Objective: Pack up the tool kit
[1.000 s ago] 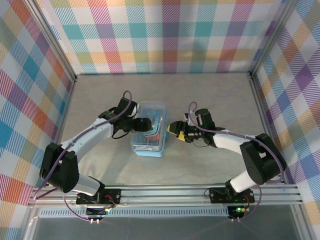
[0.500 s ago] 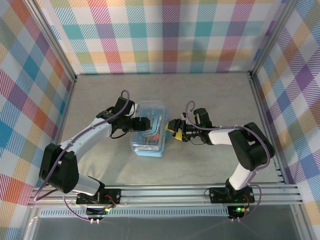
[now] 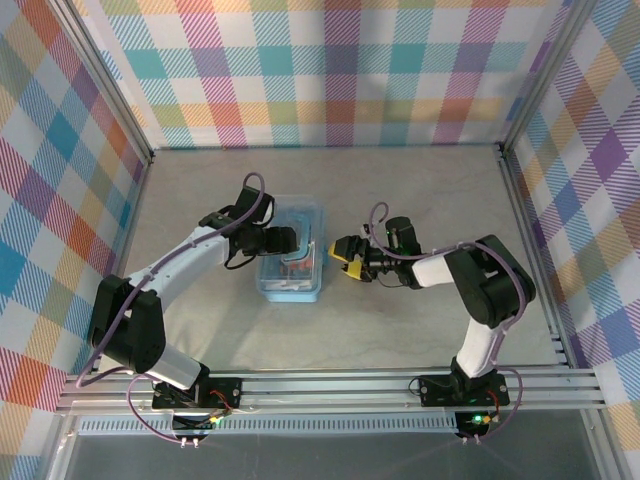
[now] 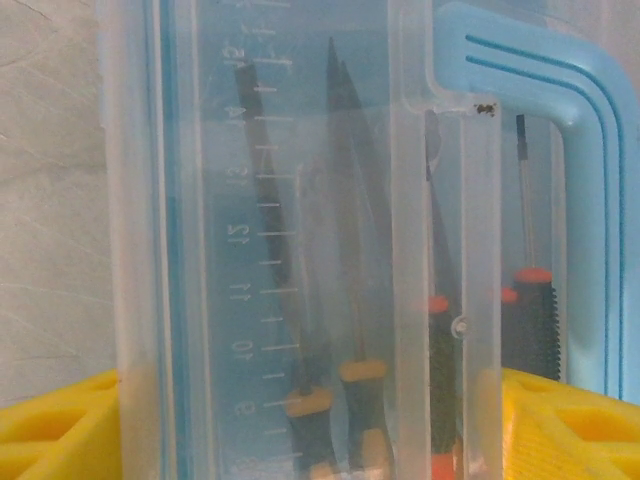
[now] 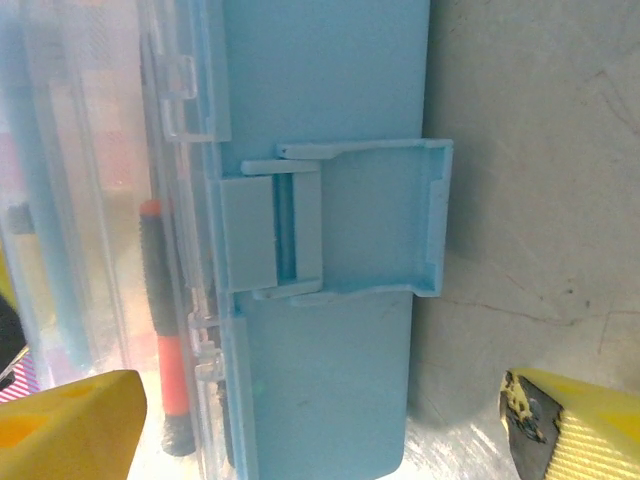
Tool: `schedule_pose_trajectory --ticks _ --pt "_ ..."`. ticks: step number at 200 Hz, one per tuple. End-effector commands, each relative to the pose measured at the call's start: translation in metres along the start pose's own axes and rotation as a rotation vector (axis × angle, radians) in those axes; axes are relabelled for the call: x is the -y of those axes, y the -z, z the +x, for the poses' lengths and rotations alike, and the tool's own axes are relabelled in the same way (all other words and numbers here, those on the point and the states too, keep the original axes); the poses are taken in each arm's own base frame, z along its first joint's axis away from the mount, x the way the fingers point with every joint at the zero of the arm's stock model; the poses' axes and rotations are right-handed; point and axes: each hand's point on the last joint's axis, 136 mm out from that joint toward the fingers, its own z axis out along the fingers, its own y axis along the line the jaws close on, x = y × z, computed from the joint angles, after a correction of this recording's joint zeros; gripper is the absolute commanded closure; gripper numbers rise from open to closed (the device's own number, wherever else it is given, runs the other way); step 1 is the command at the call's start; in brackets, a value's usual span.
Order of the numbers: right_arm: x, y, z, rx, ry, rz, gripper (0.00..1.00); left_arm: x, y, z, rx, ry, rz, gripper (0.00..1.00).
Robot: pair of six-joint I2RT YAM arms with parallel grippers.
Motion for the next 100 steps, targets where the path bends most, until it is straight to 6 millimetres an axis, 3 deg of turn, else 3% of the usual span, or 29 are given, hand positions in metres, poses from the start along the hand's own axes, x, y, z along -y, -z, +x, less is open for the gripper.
schedule_pose_trajectory --ticks 1,41,100 --pt "-0.016 -0.007 -0.014 0.002 0.024 -0.071 0.08 -0.085 -0.027 0.097 -0.344 0.053 -0.345 0.29" --pt "-0.017 -0.019 -0.023 -0.003 -0.011 -0.097 0.06 -0.072 -0.032 0.100 -0.341 0.094 -0.244 0.29" --pt "0.000 -0.039 -0.014 0.008 -0.110 -0.036 0.04 -0.058 -0.028 0.094 -0.317 0.118 -0.158 0.30"
